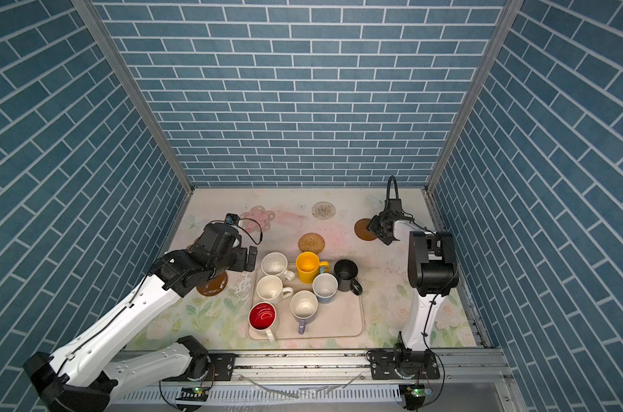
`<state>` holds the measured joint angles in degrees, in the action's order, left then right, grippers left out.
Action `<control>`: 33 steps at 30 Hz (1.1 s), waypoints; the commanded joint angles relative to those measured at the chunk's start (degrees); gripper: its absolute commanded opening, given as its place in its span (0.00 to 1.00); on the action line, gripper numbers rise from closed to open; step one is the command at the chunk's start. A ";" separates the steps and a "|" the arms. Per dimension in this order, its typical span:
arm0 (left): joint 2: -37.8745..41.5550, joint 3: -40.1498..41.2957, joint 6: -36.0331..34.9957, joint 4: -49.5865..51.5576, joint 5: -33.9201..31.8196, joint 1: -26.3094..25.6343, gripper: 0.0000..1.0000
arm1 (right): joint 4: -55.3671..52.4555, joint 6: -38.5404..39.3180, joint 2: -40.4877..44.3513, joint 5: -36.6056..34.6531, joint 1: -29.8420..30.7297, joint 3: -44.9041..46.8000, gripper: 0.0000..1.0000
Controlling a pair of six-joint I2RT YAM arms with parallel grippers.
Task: Place cups on coasters
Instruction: Move the coaster to the top-right of the table, then move the coaster to the top-center of the table.
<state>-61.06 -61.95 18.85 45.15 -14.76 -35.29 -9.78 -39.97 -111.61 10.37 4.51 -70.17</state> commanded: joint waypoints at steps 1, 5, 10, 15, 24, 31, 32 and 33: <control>-2.04 -0.94 -0.30 -0.32 -0.26 -0.18 0.99 | -3.49 2.51 3.76 0.01 1.13 3.83 0.72; -3.24 -1.68 -0.92 -0.45 -0.62 -0.13 0.99 | -2.22 2.39 5.77 0.33 2.95 6.59 0.67; -4.33 -2.38 -1.36 -0.33 -1.21 -0.13 0.99 | 0.87 0.56 5.65 0.82 6.40 8.61 0.60; -4.81 -2.65 -1.36 0.03 -1.74 -0.06 0.99 | 1.92 -1.20 2.14 -0.11 9.16 5.75 0.60; -4.51 -2.56 -1.30 1.00 -2.39 0.13 0.99 | -0.89 -2.58 -5.39 -4.63 10.34 -2.15 0.61; -5.55 -2.99 -1.90 1.08 -2.60 0.39 0.99 | -4.35 -1.35 -8.95 -6.81 10.15 -7.51 0.61; -5.73 -3.15 -2.03 1.11 -2.64 0.46 0.99 | -4.37 -1.27 -8.97 -6.86 10.12 -7.73 0.61; -5.90 -3.34 -2.14 1.09 -2.70 0.48 0.99 | -4.25 -1.26 -8.80 -6.84 10.16 -7.78 0.61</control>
<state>-66.24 -63.53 17.56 45.25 -16.69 -35.11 -8.54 -40.25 -117.75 5.80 14.74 -77.43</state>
